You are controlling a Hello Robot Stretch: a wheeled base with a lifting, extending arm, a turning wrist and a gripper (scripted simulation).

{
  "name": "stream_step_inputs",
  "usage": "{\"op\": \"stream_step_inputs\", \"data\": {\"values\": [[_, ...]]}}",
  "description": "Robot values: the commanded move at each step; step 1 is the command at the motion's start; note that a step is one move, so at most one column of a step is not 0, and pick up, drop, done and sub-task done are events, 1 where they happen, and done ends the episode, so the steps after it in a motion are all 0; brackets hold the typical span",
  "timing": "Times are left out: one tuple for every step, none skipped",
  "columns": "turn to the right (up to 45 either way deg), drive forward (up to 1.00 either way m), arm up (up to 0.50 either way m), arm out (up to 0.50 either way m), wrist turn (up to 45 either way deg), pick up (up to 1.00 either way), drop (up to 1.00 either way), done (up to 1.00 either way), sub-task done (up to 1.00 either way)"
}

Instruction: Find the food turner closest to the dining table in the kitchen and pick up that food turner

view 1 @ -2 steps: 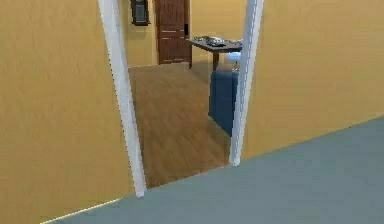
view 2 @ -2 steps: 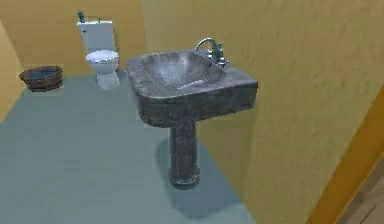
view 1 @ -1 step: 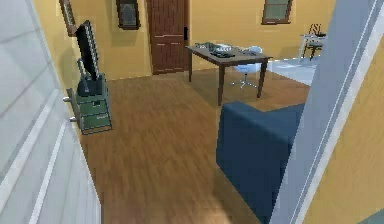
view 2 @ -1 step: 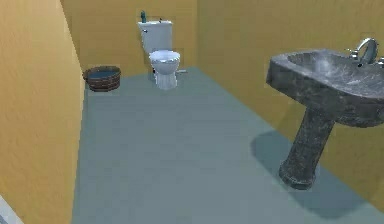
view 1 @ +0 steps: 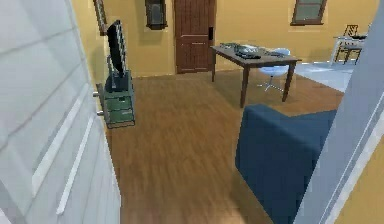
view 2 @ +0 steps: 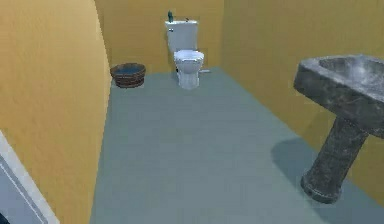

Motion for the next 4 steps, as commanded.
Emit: {"op": "stream_step_inputs", "data": {"values": [[0.0,0.25,0.0,0.0,0.0,0.0,0.0,0.0,0.0],[0.0,1.0,0.0,0.0,0.0,0.0,0.0,0.0,0.0],[0.0,0.4,0.0,0.0,0.0,0.0,0.0,0.0,0.0],[-18.0,0.0,0.0,0.0,0.0,0.0,0.0,0.0,0.0]]}}
